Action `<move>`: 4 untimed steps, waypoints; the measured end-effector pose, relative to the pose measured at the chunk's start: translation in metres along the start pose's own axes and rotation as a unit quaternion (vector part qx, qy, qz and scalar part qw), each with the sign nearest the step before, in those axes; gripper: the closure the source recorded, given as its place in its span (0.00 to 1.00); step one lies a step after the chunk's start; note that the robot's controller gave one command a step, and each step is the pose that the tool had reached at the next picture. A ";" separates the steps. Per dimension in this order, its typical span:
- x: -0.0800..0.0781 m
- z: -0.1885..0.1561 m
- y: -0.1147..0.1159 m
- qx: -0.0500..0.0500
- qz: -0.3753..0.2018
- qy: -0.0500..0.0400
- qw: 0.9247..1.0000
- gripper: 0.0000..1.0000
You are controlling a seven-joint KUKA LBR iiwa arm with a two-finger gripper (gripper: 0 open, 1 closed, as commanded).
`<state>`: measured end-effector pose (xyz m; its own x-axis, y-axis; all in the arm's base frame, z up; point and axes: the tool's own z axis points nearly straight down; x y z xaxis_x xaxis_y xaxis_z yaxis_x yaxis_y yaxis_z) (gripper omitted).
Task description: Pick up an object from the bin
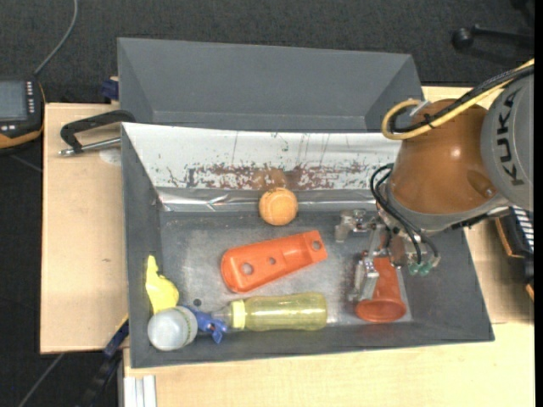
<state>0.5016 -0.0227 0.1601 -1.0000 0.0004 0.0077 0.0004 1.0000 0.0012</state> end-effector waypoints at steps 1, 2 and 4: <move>-0.002 -0.004 0.000 0.000 0.000 -0.005 1.000 0.00; -0.036 0.022 0.013 0.001 -0.058 -0.009 0.998 0.00; -0.090 0.088 0.062 0.001 -0.118 -0.011 0.993 1.00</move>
Offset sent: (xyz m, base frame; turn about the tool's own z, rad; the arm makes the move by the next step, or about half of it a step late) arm 0.0706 0.0313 -0.0685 -0.2588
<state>0.5908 0.0396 0.0711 -0.9720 -0.2347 -0.0136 -0.2347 0.9721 -0.0017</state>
